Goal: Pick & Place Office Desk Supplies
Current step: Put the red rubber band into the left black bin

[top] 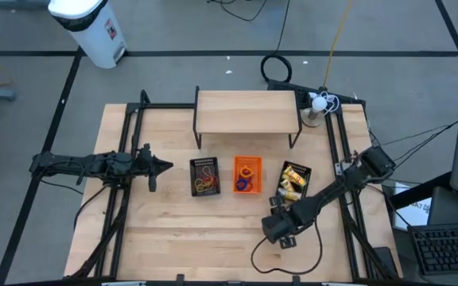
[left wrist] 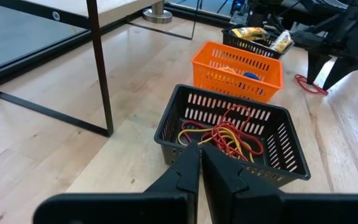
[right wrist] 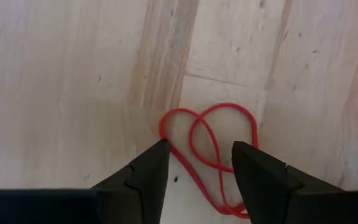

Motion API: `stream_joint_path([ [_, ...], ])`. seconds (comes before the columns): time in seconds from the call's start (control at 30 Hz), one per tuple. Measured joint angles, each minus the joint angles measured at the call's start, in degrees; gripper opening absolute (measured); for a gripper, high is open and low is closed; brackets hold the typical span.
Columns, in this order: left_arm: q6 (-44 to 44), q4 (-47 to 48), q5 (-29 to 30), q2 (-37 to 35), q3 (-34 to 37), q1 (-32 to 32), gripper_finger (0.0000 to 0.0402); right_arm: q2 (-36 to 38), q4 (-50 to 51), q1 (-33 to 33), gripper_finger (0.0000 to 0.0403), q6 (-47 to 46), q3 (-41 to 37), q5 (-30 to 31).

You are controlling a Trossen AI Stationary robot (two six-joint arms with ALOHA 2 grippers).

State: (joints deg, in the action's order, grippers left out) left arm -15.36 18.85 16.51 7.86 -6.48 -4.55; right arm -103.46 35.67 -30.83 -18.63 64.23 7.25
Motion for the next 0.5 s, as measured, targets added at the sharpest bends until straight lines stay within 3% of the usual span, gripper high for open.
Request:
stream_joint_path([
  [0.23,0.16,0.02,-0.01,0.00,0.00,-0.01,0.0017,-0.04,0.00,2.44,0.0154,1.32,0.00,-2.00],
  [0.5,0.18,0.02,-0.01,0.01,0.00,-0.01,0.0017,-0.20,-1.75,5.06,0.0020,4.51,-0.10,-3.17],
])
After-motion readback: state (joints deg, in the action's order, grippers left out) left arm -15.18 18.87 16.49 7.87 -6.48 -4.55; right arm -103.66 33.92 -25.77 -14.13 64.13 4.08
